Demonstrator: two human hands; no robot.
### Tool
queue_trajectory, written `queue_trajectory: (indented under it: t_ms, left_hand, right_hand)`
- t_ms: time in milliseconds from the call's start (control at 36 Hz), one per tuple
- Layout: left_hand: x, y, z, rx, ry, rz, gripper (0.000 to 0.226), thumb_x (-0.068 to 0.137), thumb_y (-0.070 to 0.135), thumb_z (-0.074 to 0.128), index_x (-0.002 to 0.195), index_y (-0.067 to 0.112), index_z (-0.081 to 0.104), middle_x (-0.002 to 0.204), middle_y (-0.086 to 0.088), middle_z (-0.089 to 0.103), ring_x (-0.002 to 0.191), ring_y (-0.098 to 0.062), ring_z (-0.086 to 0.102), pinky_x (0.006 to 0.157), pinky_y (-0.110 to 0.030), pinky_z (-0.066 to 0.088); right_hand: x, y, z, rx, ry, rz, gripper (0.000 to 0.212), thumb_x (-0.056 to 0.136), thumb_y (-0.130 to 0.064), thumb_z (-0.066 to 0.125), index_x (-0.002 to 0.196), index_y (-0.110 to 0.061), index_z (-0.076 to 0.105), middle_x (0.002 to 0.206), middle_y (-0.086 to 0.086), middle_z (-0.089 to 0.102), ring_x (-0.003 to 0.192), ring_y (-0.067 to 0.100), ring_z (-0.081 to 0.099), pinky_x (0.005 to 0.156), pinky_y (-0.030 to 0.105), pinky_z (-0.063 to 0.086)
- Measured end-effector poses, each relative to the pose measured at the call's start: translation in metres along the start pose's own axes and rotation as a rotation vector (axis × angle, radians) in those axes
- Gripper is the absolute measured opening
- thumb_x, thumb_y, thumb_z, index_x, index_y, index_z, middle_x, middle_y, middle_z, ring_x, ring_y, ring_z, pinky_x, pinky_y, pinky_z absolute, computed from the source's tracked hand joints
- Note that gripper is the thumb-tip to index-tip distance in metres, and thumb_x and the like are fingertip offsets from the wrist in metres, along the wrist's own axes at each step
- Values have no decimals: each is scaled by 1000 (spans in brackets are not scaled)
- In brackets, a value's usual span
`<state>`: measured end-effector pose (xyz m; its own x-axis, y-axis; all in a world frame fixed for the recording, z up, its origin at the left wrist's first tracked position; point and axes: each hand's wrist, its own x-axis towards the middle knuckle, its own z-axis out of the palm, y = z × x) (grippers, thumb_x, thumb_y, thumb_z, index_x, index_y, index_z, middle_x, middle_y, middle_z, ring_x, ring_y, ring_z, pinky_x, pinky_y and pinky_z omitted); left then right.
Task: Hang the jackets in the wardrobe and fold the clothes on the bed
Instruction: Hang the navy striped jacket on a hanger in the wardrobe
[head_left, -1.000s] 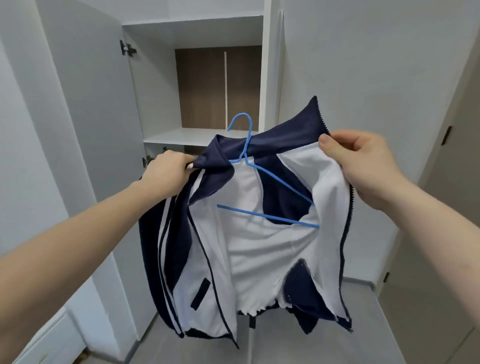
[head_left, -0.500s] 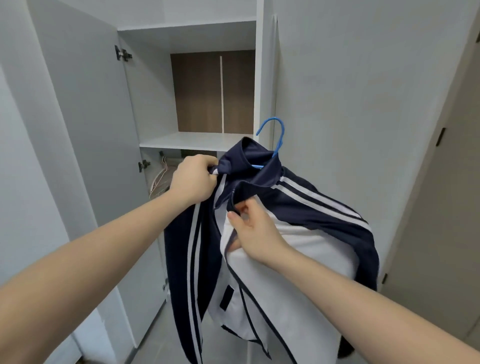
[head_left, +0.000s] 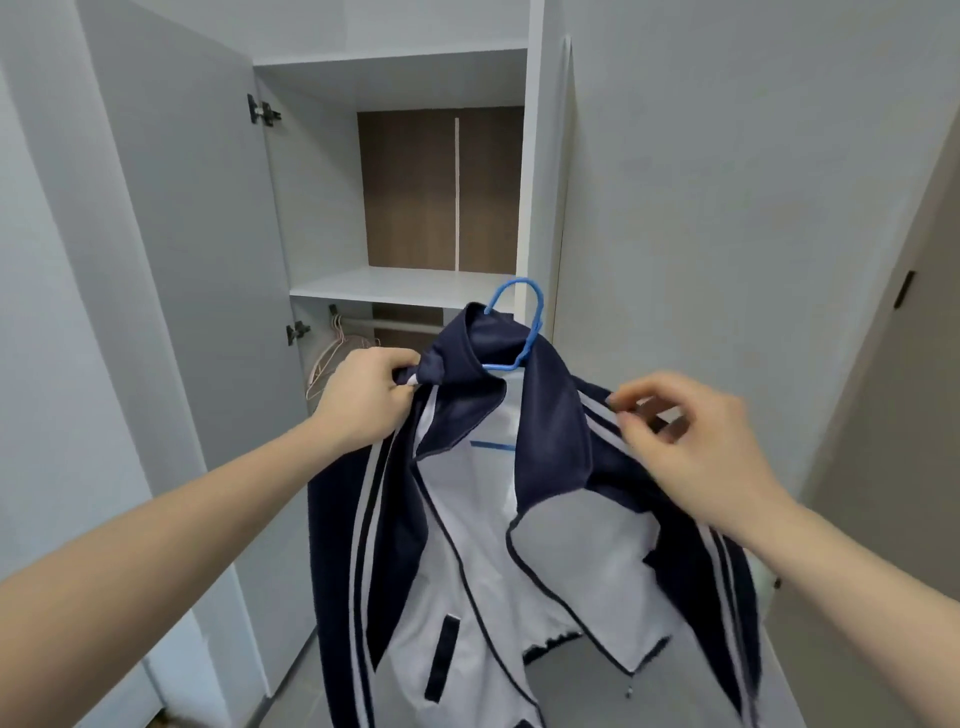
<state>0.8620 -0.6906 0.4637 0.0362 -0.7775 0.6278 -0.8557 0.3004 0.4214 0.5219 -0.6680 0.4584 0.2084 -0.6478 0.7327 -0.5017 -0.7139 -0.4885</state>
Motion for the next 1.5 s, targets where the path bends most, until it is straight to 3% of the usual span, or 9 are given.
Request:
queue_trajectory:
  t_ms: [167, 278, 333, 528, 750, 944, 1083, 1278, 1500]
  left_hand:
    - [0, 6, 17, 6, -156, -2, 14, 76, -1, 48, 68, 9, 42, 65, -12, 42, 63, -17, 24, 58, -33, 22]
    - [-2, 6, 32, -16, -201, -50, 20, 82, 3, 52, 68, 17, 51, 60, 3, 43, 64, -19, 30, 58, -33, 28]
    - [-5, 5, 38, -56, -251, -76, 25, 87, 5, 54, 69, 23, 59, 61, 6, 46, 64, -18, 33, 59, -32, 31]
    - [-18, 6, 59, -53, -328, -189, 18, 95, 16, 60, 78, 12, 65, 66, -7, 51, 64, -16, 34, 63, -34, 36]
    - [-36, 28, 59, 78, -282, -248, 11, 94, 32, 64, 96, 42, 62, 102, 13, 61, 96, -14, 58, 88, -33, 46]
    - [-84, 43, 60, -87, -154, -421, 80, 78, 64, 61, 148, 30, 42, 145, 17, 31, 142, -9, 27, 119, -34, 30]
    - [-109, 50, 72, 12, -211, -448, 108, 53, 99, 59, 140, 42, 31, 130, 33, 24, 121, 13, 23, 99, -17, 28]
    - [-100, 2, 69, 78, -64, -407, 11, 96, 33, 58, 98, 27, 49, 113, 15, 40, 92, -7, 53, 84, -33, 50]
    - [-79, -101, 34, 158, -26, -423, 15, 94, 9, 52, 104, 16, 59, 127, 1, 44, 113, -24, 48, 96, -40, 46]
  right_hand:
    - [3, 59, -34, -295, -390, 189, 46, 92, -48, 61, 137, -37, 58, 126, -24, 62, 116, 0, 56, 102, 28, 44]
    - [-15, 85, -31, -190, -582, 253, 29, 102, -44, 51, 95, -26, 72, 81, -20, 68, 71, 1, 60, 75, 31, 51]
    - [-22, 92, -27, -124, -599, 221, 42, 104, -43, 47, 72, -17, 54, 61, -15, 47, 57, 5, 41, 60, 32, 39]
    - [-35, 93, 3, 136, -486, 208, 40, 106, -28, 48, 70, -16, 35, 63, -12, 30, 59, 6, 29, 53, 22, 27]
    - [-41, 113, 23, 269, -415, 324, 38, 103, -30, 52, 74, -6, 48, 63, -5, 39, 61, 11, 36, 58, 31, 31]
    - [-49, 103, 47, 351, -482, 367, 38, 104, -30, 52, 83, 2, 56, 75, 25, 53, 64, 14, 45, 61, 33, 36]
    - [-49, 81, 79, 401, -506, 349, 40, 103, -28, 53, 77, 1, 47, 67, 19, 39, 62, 15, 35, 59, 33, 27]
    - [-39, 61, 127, 431, -528, 344, 44, 103, -27, 56, 67, -11, 36, 60, 0, 29, 55, 11, 27, 51, 21, 21]
    - [-10, 41, 194, 395, -561, 404, 42, 104, -28, 53, 76, 4, 49, 67, 6, 40, 64, 13, 38, 63, 32, 29]
